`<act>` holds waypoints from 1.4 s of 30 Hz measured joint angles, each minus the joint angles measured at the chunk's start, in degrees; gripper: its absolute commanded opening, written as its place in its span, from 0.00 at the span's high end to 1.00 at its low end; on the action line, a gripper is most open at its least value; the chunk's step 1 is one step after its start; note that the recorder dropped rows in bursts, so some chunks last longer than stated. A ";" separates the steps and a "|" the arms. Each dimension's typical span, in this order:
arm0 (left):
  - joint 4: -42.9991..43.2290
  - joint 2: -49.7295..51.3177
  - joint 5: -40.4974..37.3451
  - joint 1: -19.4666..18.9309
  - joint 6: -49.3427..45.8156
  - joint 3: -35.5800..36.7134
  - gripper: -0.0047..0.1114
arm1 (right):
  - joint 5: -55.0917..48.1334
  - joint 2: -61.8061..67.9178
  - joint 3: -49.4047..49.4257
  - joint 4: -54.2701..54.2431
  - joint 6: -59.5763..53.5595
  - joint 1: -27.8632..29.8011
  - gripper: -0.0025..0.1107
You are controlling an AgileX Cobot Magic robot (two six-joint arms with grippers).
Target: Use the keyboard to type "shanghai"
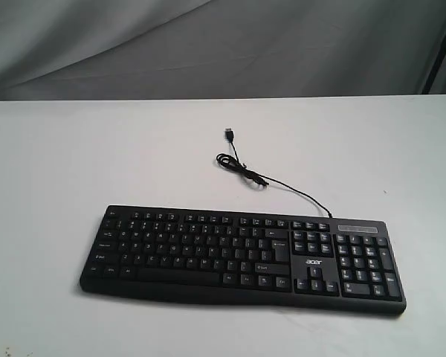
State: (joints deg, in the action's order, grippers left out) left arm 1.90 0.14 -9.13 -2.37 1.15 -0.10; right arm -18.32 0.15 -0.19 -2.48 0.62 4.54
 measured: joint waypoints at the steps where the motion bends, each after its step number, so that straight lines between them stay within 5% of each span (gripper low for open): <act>1: 0.00 0.00 0.00 0.00 0.00 0.00 0.96 | 0.00 0.00 0.00 0.00 0.00 0.00 0.98; 6: 0.00 0.00 0.00 0.00 0.00 0.00 0.96 | 0.70 0.00 0.00 0.72 -0.23 0.00 0.98; 17: 0.00 0.00 0.00 0.00 0.00 0.00 0.96 | 35.07 0.00 0.00 -2.64 1.34 0.00 0.98; 24: 0.00 0.00 0.00 0.00 0.00 0.00 0.96 | 53.10 -0.15 -2.11 -0.76 20.99 0.00 0.98; 29: 0.00 0.00 0.00 0.00 0.00 0.00 0.96 | 45.15 7.45 -19.32 20.59 36.58 0.00 0.98; 33: 0.00 0.00 0.00 0.00 0.00 0.00 0.96 | 34.15 26.56 -40.51 40.03 51.47 0.00 0.98; 39: 0.00 0.00 0.00 0.00 0.00 0.00 0.96 | 29.67 60.38 -65.50 95.37 87.22 0.00 0.98; 42: 0.00 0.00 0.00 0.00 0.00 0.00 0.96 | 20.98 71.10 -68.76 101.29 79.98 0.00 0.98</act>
State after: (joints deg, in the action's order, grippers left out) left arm 1.90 0.14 -9.13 -2.37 1.15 -0.10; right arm 2.66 71.25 -68.95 98.80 80.60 4.54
